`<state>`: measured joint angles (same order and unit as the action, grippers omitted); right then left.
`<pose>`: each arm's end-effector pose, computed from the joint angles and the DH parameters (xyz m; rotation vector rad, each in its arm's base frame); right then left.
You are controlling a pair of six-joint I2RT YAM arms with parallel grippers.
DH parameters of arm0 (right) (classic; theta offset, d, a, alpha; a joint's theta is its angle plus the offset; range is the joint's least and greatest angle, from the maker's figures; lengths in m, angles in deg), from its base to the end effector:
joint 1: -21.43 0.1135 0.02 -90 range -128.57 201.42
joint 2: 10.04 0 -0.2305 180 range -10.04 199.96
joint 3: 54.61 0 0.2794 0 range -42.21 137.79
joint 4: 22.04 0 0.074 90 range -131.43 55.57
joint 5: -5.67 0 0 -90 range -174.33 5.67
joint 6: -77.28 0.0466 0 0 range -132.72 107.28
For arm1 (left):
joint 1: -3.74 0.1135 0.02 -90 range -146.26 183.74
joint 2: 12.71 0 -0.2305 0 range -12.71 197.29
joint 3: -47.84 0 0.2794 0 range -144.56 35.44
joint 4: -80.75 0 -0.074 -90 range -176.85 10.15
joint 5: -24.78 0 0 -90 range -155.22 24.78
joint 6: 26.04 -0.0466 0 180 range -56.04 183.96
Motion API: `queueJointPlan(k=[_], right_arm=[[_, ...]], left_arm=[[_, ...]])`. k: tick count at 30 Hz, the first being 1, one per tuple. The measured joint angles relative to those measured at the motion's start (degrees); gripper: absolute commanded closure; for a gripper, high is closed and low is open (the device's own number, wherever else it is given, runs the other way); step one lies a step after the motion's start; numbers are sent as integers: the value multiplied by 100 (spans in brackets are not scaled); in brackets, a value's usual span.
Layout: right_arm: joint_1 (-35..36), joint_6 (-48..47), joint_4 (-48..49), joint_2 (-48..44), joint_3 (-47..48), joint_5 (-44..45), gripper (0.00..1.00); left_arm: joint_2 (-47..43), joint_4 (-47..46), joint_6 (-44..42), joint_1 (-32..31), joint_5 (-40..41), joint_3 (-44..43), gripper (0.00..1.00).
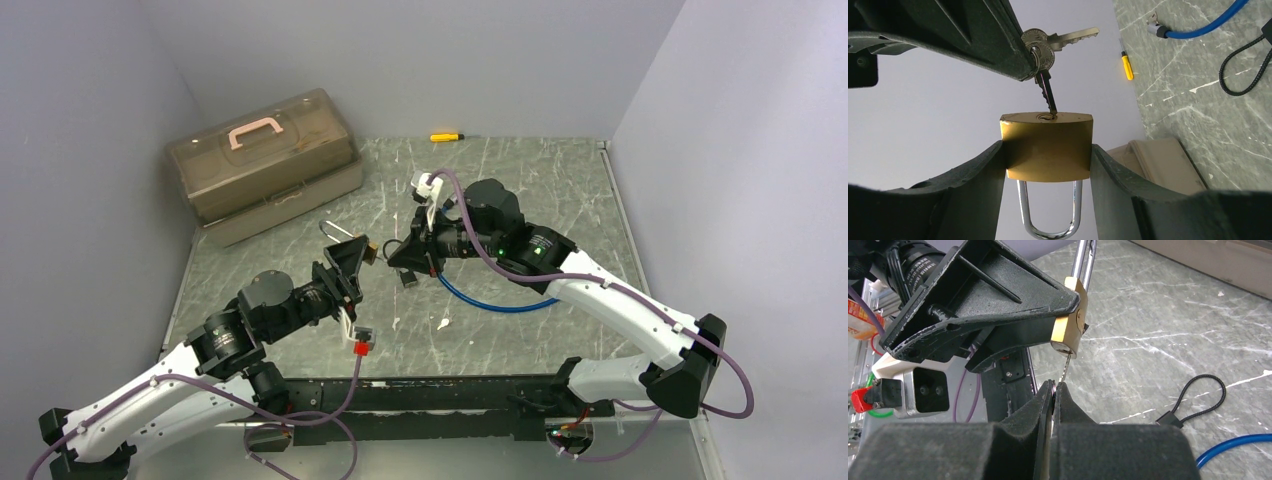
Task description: Unlock with the key
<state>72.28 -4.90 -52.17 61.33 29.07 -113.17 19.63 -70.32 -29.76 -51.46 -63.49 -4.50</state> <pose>0.1901 0.2691 0.3564 -1.0720 1.7068 1.1515 0.1192 -0.1691 0.3136 1.6845 0.4919 0.5200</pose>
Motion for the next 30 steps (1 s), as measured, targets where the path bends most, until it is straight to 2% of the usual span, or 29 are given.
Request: queueJointPlan(k=[15, 30], right_arm=[[57, 35, 293, -199, -223, 157, 100], [63, 33, 372, -361, -258, 151, 100]], left_arm=[[-39, -212, 448, 94, 111, 13, 100], [-24, -219, 494, 103, 70, 13, 100]])
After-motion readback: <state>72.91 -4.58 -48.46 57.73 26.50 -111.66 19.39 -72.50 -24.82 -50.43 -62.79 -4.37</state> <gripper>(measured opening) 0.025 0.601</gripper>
